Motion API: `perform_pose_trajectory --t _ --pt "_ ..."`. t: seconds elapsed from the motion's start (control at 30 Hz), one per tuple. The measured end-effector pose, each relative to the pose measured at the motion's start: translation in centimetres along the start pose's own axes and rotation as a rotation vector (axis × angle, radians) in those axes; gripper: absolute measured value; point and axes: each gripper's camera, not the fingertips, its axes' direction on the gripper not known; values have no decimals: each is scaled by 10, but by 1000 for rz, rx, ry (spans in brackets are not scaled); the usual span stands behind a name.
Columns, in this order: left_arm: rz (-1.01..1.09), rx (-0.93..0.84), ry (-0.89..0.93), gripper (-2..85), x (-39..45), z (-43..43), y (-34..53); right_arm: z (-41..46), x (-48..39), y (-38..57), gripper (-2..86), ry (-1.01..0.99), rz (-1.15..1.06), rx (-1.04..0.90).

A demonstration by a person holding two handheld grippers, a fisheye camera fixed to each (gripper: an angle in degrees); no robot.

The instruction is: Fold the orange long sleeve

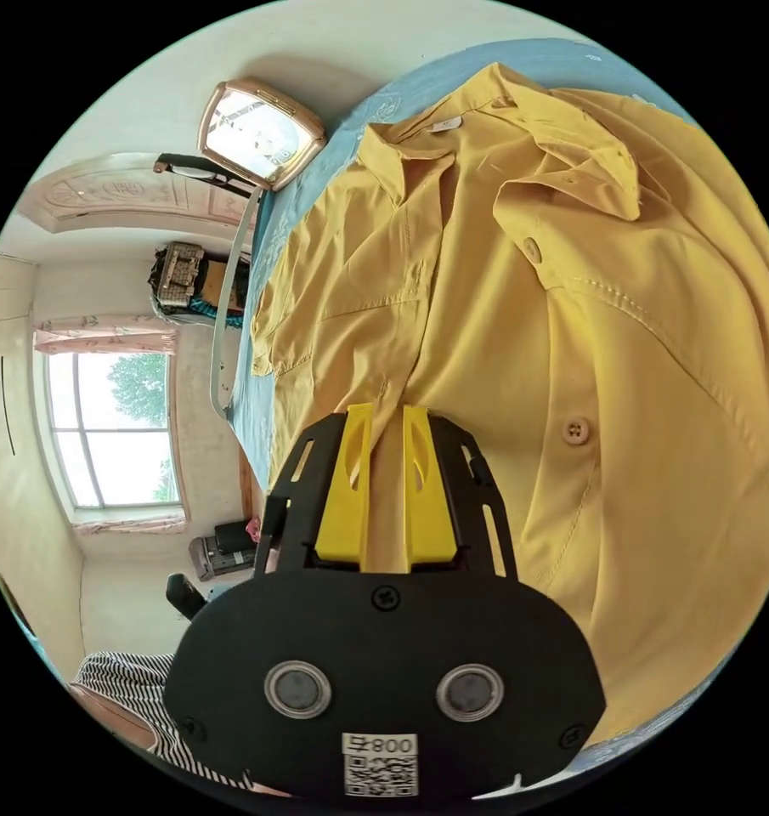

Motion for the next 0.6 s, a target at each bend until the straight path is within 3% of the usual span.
perform_pose_trajectory --t 0.6 --pt "6 5 25 5 -34 -16 -26 34 -36 -19 2 -121 -58 -20"
